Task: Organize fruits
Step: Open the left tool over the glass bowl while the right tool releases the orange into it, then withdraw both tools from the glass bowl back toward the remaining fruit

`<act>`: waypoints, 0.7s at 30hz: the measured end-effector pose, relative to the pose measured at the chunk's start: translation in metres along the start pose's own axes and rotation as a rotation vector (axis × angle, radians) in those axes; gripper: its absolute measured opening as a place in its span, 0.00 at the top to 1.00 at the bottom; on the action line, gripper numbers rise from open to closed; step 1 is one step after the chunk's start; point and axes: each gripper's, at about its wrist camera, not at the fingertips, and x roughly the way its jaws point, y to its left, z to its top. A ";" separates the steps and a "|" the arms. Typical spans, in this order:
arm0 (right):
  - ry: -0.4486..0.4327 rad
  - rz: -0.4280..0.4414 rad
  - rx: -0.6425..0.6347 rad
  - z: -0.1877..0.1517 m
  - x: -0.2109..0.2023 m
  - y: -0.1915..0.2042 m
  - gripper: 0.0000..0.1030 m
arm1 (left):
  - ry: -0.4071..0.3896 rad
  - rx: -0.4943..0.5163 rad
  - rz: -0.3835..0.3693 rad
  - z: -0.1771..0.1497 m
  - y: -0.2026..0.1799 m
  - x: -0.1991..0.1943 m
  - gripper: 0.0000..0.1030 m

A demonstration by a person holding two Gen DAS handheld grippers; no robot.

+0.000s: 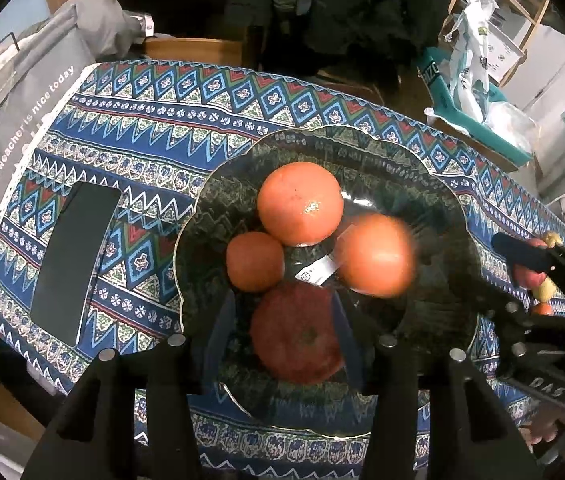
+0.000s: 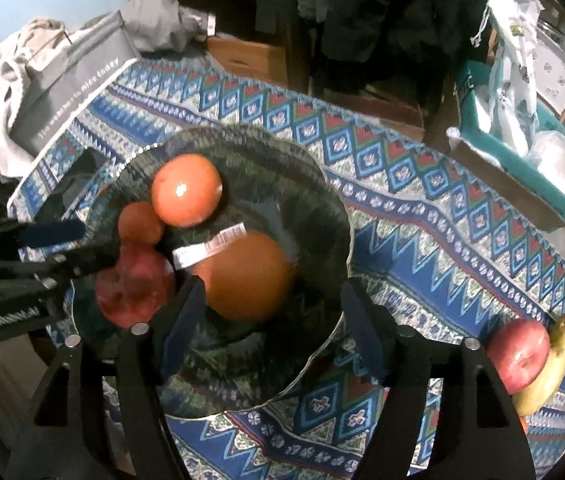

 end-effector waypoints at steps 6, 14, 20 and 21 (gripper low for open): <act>-0.038 -0.005 0.020 0.003 -0.019 -0.007 0.30 | -0.006 0.018 -0.001 -0.002 -0.006 -0.005 0.50; -0.096 -0.055 0.051 0.000 -0.051 -0.018 0.30 | -0.053 0.065 -0.012 -0.004 -0.022 -0.029 0.50; -0.148 -0.112 0.071 -0.004 -0.082 -0.025 0.28 | -0.118 0.109 -0.009 -0.006 -0.039 -0.053 0.40; -0.156 -0.123 0.077 -0.005 -0.086 -0.026 0.26 | -0.126 0.117 -0.010 -0.006 -0.042 -0.056 0.39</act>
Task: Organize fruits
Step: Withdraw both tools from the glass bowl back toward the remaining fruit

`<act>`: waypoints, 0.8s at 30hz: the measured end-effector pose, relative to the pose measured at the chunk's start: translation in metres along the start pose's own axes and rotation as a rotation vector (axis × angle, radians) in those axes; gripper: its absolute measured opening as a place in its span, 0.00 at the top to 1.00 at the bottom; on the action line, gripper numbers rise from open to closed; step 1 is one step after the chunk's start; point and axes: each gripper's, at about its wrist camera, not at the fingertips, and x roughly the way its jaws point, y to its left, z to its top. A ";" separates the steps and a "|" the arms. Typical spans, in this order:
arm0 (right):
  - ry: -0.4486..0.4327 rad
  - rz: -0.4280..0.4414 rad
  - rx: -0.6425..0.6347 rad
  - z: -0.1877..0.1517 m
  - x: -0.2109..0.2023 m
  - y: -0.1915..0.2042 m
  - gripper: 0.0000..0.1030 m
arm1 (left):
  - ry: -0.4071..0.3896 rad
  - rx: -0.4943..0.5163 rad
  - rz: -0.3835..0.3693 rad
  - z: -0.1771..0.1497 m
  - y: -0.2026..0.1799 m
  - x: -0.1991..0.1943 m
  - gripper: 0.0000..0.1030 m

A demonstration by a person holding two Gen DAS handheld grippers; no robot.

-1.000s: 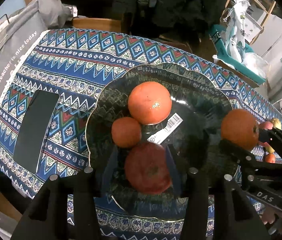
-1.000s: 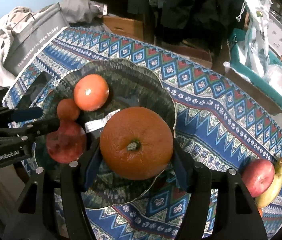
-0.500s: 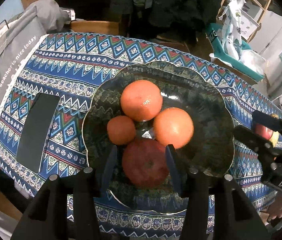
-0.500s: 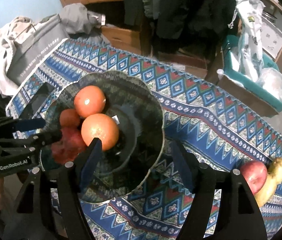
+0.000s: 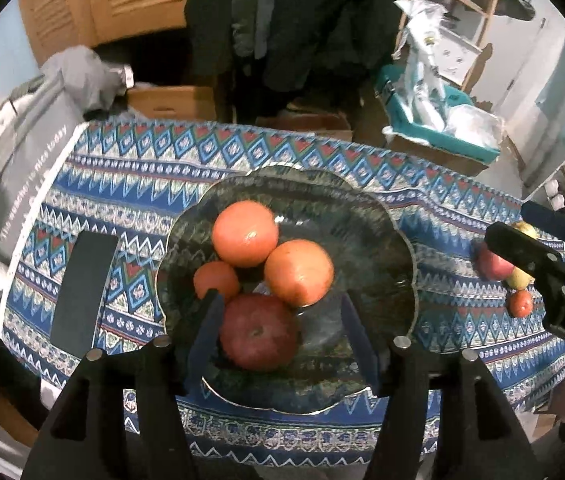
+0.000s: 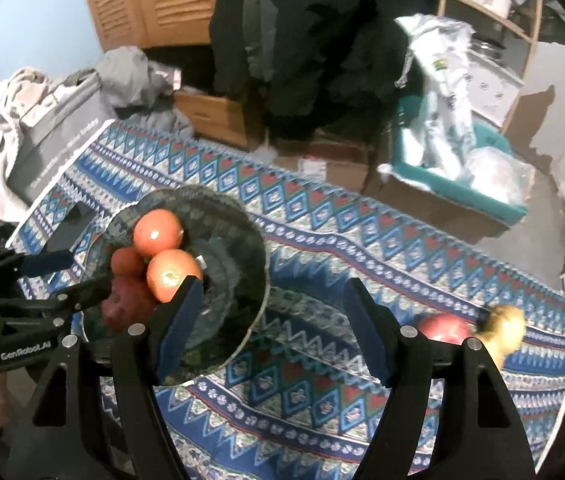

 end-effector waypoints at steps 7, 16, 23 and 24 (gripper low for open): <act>-0.056 -0.053 0.028 -0.004 -0.029 -0.018 0.24 | -0.038 0.036 -0.016 0.005 -0.020 -0.017 0.35; -0.118 -0.098 0.068 -0.011 -0.062 -0.044 0.21 | -0.091 0.079 -0.025 0.007 -0.047 -0.039 0.27; -0.169 -0.173 0.081 -0.018 -0.085 -0.062 0.21 | -0.141 0.118 -0.016 0.012 -0.071 -0.055 0.23; -0.173 -0.176 0.086 -0.019 -0.088 -0.064 0.21 | -0.146 0.123 -0.012 0.013 -0.074 -0.057 0.22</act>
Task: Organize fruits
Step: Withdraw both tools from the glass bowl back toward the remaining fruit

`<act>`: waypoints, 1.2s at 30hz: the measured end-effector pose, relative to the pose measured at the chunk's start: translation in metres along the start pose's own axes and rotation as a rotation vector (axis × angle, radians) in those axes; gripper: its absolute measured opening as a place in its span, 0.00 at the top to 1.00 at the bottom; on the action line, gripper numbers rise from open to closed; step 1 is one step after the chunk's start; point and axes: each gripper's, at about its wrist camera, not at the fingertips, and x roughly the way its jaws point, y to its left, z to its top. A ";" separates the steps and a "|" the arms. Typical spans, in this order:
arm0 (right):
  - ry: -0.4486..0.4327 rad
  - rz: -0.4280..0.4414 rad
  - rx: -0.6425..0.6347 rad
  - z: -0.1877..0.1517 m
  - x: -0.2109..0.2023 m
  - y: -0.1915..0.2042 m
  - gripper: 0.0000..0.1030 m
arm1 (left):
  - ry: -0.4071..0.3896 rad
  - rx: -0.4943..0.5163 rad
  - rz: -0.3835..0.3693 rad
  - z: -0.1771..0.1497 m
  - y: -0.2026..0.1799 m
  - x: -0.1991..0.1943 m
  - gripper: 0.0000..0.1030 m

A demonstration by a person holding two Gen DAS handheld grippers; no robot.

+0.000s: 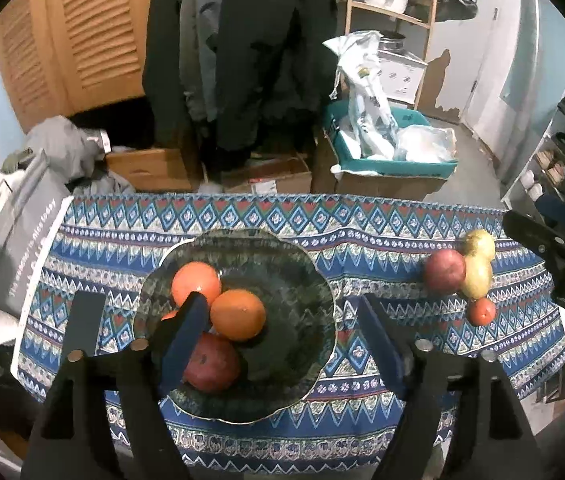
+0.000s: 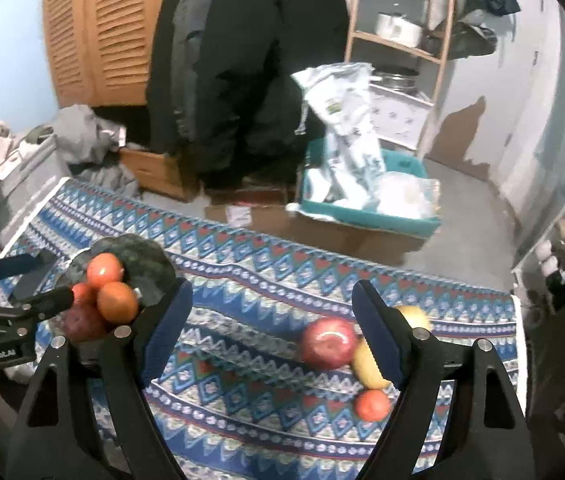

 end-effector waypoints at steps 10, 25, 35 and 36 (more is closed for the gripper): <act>-0.029 -0.070 0.064 -0.010 -0.022 -0.043 0.21 | -0.016 0.047 -0.019 0.010 -0.036 -0.005 0.22; -0.023 -0.161 0.145 -0.033 -0.035 -0.105 0.21 | 0.020 0.148 -0.022 0.014 -0.091 0.012 0.21; 0.042 -0.173 0.210 -0.057 -0.018 -0.139 0.21 | 0.061 0.194 -0.028 0.012 -0.119 0.036 0.21; 0.049 -0.175 0.213 -0.058 -0.016 -0.141 0.21 | 0.068 0.196 -0.031 0.011 -0.121 0.039 0.21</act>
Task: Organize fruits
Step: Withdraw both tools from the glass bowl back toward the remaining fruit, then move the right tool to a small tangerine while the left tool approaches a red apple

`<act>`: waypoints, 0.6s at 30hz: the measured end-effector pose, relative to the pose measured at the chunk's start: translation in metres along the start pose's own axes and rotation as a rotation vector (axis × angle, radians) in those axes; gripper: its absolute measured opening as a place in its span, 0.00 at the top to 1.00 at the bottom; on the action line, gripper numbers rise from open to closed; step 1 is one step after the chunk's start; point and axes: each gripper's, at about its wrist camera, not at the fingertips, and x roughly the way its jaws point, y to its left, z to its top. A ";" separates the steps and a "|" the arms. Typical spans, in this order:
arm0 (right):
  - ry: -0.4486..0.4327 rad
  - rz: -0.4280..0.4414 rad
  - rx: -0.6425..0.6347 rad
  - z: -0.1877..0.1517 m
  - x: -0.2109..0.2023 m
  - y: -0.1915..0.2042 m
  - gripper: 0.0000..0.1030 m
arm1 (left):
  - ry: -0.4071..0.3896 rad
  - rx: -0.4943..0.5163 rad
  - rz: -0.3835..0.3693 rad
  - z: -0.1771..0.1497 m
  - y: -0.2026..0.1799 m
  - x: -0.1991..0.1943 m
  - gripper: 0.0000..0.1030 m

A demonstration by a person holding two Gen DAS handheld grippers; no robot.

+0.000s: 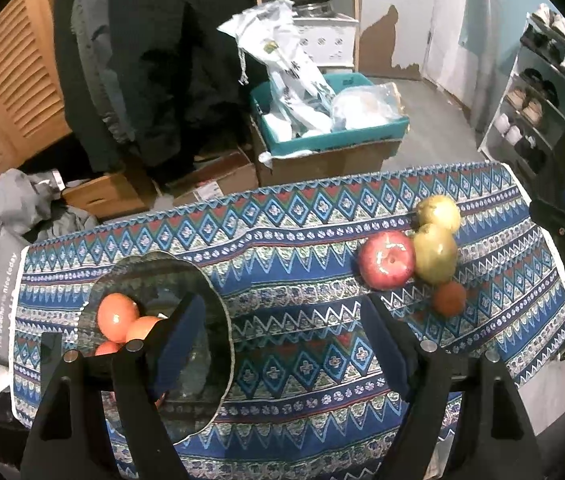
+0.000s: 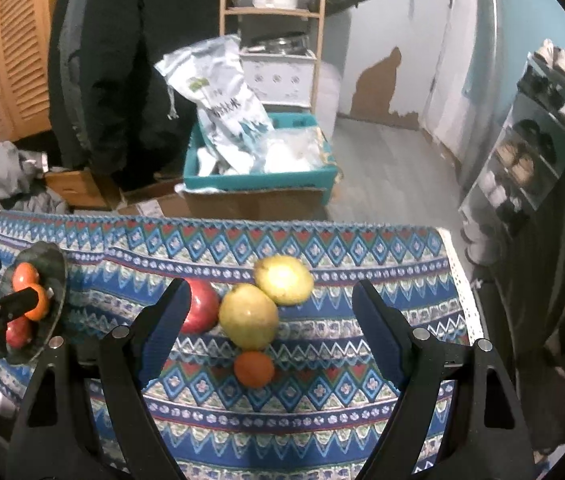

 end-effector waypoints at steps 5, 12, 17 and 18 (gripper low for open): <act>0.050 0.004 0.005 -0.009 0.019 -0.008 0.21 | 0.034 0.010 -0.015 -0.001 -0.012 0.018 0.21; 0.145 -0.004 0.008 -0.031 0.058 -0.014 0.21 | 0.080 0.034 0.015 -0.009 -0.023 0.048 0.21; 0.210 0.020 0.015 -0.047 0.081 -0.014 0.21 | 0.103 0.052 0.026 -0.013 -0.029 0.067 0.21; 0.218 0.023 0.012 -0.049 0.084 -0.013 0.21 | 0.110 0.054 0.025 -0.014 -0.031 0.070 0.21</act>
